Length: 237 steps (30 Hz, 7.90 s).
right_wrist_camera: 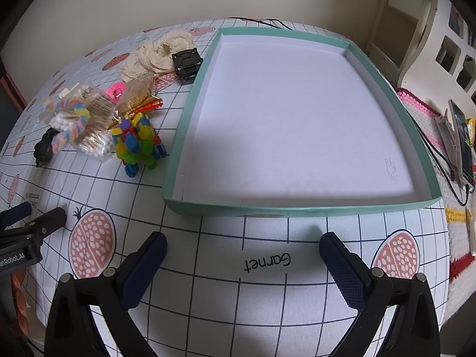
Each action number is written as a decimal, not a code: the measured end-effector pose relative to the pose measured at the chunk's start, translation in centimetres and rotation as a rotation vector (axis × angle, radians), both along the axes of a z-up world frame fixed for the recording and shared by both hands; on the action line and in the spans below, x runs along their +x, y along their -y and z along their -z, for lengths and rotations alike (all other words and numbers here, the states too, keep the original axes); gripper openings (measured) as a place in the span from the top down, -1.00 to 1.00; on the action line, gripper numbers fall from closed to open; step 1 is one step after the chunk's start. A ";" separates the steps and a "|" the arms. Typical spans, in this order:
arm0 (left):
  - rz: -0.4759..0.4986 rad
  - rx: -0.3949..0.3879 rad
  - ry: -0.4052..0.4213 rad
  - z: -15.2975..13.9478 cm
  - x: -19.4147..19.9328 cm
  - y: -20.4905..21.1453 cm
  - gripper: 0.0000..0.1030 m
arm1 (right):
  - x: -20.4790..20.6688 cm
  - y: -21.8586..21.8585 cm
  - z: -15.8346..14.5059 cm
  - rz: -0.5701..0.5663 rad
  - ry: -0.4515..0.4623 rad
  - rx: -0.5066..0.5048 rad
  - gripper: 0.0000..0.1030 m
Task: Organize objects
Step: 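Move the right tool toward the rainbow pipe-cleaner ring beside the tray, then grasp the rainbow ring with the right tool while the left tool grasps the black robot figure, then carry both items into the white tray and open both tools, then withdraw both tools from the tray back toward the scattered items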
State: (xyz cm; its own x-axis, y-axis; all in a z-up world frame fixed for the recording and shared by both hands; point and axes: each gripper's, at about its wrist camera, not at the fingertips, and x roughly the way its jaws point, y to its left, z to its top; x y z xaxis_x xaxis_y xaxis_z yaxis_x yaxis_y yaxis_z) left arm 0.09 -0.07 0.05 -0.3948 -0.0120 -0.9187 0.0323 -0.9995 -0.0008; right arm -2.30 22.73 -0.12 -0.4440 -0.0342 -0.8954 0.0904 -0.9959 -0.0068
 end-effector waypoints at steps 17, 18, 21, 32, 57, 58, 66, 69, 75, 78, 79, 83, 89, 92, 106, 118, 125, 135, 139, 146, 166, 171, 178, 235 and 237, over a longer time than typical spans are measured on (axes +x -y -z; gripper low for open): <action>-0.036 0.004 0.055 0.4 -1.1 0.6 -1.00 | -0.3 0.1 0.0 0.009 0.014 0.001 -1.00; -0.046 0.006 0.064 0.4 -1.0 0.6 -1.00 | -0.3 0.1 0.0 0.007 0.011 0.002 -1.00; -0.070 0.007 0.090 0.5 -1.0 0.7 -1.00 | -0.4 0.1 0.0 0.008 0.010 0.002 -1.00; -0.080 0.002 0.036 -0.4 -1.1 2.4 -1.00 | 0.6 1.2 -2.6 -0.060 -0.022 -0.036 -0.98; -0.301 0.085 -0.020 -6.1 -6.7 8.5 -1.00 | -4.0 9.1 -9.0 -0.148 -0.160 -0.245 -0.73; -0.310 0.096 -0.015 -6.3 -7.0 8.6 -1.00 | -4.2 9.0 -9.0 -0.143 -0.155 -0.254 -0.72; -0.370 0.166 -0.031 -6.2 -8.9 8.1 -1.00 | -7.6 8.2 -10.2 -0.147 -0.067 -0.344 -0.63; -0.365 0.173 -0.035 -5.1 -9.1 8.3 -1.00 | -8.9 8.4 -10.5 -0.120 -0.044 -0.318 -0.63; -0.360 0.127 -0.006 -3.2 -9.4 9.2 -1.00 | -10.0 8.8 -8.5 -0.129 -0.006 -0.241 -0.63; -0.348 0.068 0.001 -2.2 -9.5 9.2 -1.00 | -10.4 8.3 -7.7 -0.123 0.036 -0.282 -0.61; -0.343 0.056 0.003 -2.0 -9.6 9.2 -1.00 | -10.4 8.2 -7.7 -0.129 0.054 -0.319 -0.61; -0.332 0.068 0.009 -1.2 -9.6 9.2 -1.00 | -9.6 8.6 -8.2 -0.201 0.075 -0.388 -0.61; -0.317 0.054 -0.005 -1.4 -9.8 8.5 -0.99 | -8.4 11.0 -7.8 -0.288 0.103 -0.364 -0.37; -0.323 0.050 -0.010 -1.7 -9.9 8.5 -0.99 | -8.3 11.5 -7.4 -0.287 0.121 -0.377 -0.36; -0.347 0.095 -0.001 -1.2 -9.9 9.2 -0.87 | -9.1 12.4 -5.8 -0.244 0.157 -0.408 -0.01; -0.313 0.122 0.011 -0.9 -10.1 8.6 -0.24 | -8.8 11.8 -7.0 -0.250 0.129 -0.443 0.07; -0.287 0.147 0.008 -1.0 -10.2 8.0 0.29 | -8.6 11.5 -8.0 -0.261 0.102 -0.464 0.07; -0.317 0.182 -0.008 -1.4 -9.9 8.8 0.41 | -8.9 10.4 -9.0 -0.236 0.073 -0.508 0.07; -0.339 0.179 -0.051 -2.1 -9.8 8.9 0.41 | -8.8 9.8 -9.8 -0.237 0.050 -0.548 0.07; -0.367 0.163 -0.182 -4.8 -9.1 9.0 0.41 | -9.0 8.5 -11.0 -0.201 -0.014 -0.587 0.07; -0.250 0.179 -0.378 -9.0 -10.4 1.5 0.41 | -10.9 -3.5 -9.9 0.102 -0.118 -0.536 0.07; -0.177 0.190 -0.399 -9.5 -10.5 -1.9 0.41 | -11.1 -5.4 -9.4 0.136 -0.130 -0.513 0.07; -0.059 0.179 -0.387 -9.4 -10.8 -6.9 0.41 | -11.6 -7.3 -8.3 0.171 -0.149 -0.450 0.07; 0.085 0.128 -0.236 -5.3 -16.4 -17.3 0.25 | -13.4 -10.9 -6.2 0.277 -0.145 -0.278 -0.29; 0.074 0.131 -0.241 -5.8 -16.2 -16.7 0.21 | -13.4 -10.5 -6.3 0.269 -0.140 -0.261 -0.32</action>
State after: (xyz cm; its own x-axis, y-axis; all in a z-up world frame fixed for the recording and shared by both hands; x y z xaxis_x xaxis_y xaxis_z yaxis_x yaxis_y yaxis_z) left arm -16.08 16.58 5.81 -0.5974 0.1376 -0.7900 -0.0579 -0.9900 -0.1286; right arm -15.69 33.25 6.15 -0.5850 -0.1180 -0.8024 -0.1579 -0.9539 0.2554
